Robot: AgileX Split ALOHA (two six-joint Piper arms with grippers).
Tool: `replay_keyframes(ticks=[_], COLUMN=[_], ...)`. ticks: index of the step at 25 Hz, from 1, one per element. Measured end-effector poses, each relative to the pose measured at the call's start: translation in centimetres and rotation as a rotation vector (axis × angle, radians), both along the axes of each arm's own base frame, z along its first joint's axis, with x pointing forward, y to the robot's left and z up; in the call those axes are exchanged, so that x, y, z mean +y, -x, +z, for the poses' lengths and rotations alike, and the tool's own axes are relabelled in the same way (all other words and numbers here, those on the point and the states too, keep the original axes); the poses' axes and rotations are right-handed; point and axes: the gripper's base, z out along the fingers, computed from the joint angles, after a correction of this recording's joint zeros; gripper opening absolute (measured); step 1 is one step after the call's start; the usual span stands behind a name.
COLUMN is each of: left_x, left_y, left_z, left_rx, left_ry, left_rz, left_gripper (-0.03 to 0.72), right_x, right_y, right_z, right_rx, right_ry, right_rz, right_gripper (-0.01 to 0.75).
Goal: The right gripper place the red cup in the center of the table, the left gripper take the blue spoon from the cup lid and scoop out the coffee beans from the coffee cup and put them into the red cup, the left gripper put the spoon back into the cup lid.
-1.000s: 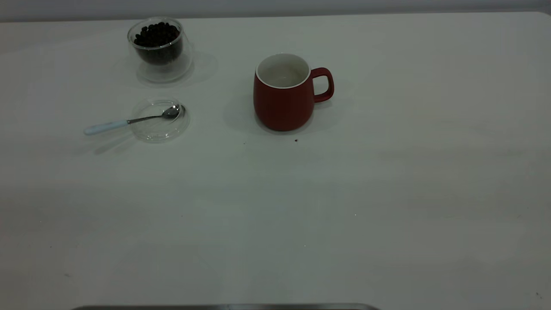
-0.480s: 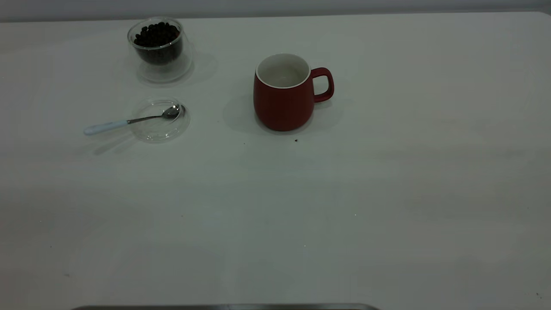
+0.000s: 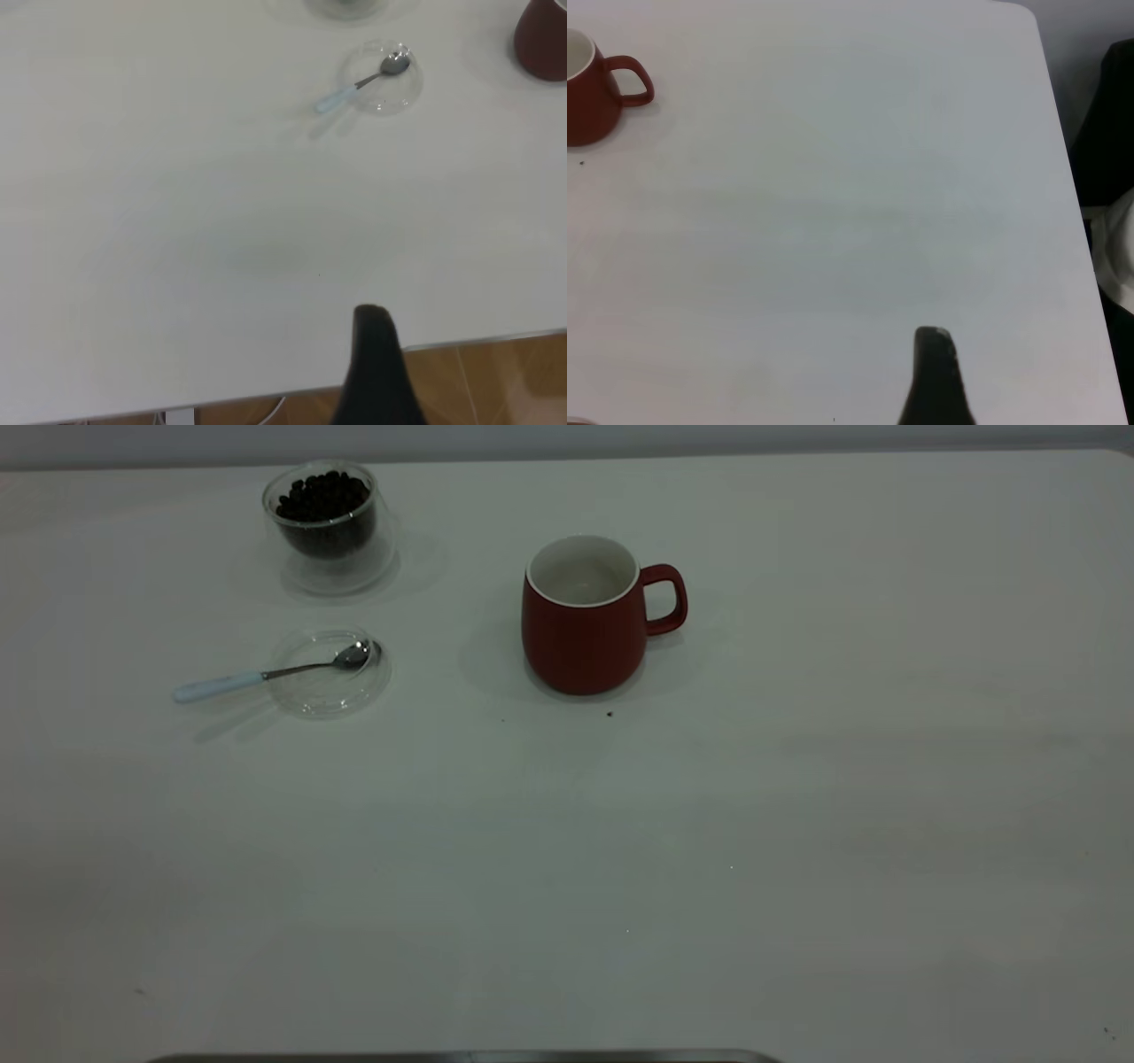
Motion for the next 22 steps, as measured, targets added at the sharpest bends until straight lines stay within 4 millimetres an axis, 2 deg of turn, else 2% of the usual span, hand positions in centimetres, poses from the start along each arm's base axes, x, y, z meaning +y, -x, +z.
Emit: replay_keyframes(ticks=[18,22], left_x=[0.00,0.00], left_y=[0.01,0.01], left_z=[0.00,0.00], left_rx=[-0.001,-0.001], left_ry=[-0.001,-0.001], left_rz=[-0.001,-0.001], left_gripper=[0.595,0.595], right_x=[0.00,-0.04], right_y=[0.00,0.04], right_z=[0.00,0.00], right_rx=[0.000,0.000], right_ry=[0.000,0.001], right_rz=[0.000,0.054], right_gripper=[0.590,0.590])
